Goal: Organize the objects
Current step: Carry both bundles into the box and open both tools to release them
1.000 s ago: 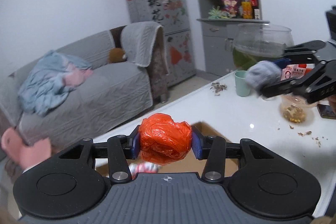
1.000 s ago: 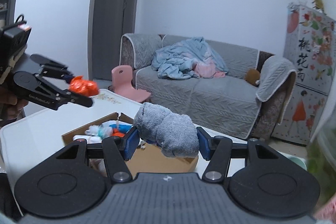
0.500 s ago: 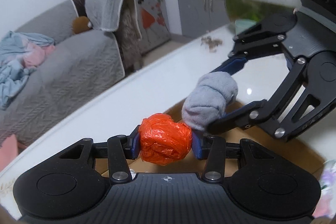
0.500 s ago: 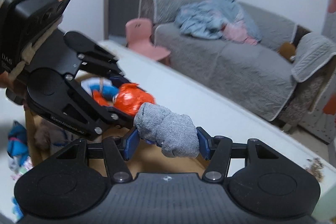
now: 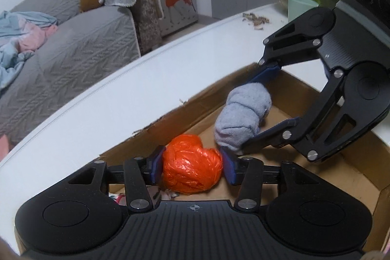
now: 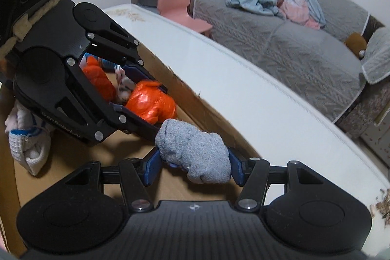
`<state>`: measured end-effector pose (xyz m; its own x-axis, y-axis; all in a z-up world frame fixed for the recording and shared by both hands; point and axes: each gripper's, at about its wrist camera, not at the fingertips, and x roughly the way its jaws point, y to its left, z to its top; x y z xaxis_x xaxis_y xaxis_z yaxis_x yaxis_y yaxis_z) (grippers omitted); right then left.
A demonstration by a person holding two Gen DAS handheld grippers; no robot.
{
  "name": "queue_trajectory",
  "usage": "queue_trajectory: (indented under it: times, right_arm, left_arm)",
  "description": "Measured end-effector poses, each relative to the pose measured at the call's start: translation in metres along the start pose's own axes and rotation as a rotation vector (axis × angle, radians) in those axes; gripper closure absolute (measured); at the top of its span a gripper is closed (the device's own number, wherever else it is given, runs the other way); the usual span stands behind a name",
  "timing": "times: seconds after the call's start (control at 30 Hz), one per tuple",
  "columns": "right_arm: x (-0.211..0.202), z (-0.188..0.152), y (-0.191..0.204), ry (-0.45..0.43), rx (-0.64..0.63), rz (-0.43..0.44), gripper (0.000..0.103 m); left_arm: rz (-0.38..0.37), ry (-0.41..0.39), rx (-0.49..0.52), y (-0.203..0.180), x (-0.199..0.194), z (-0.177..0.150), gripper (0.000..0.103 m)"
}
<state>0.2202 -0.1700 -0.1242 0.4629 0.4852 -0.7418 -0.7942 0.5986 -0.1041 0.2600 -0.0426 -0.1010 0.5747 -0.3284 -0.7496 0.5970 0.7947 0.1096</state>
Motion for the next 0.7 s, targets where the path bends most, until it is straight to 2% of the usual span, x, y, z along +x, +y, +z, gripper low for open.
queue_trajectory:
  times: [0.27, 0.57, 0.7]
  right_arm:
    - [0.005, -0.001, 0.008, 0.032, -0.012, -0.017, 0.043]
    - [0.01, 0.003, 0.013, 0.074, -0.052, -0.039, 0.035]
    - [0.005, 0.004, 0.017, 0.086, -0.054, -0.064, 0.029]
  left_arm:
    - [-0.011, 0.011, -0.035, -0.001, -0.005, -0.005, 0.03]
    - [0.0, 0.035, -0.05, -0.003, -0.009, -0.002, 0.001]
    - [-0.003, 0.044, -0.06, -0.006, -0.017, 0.002, 0.0]
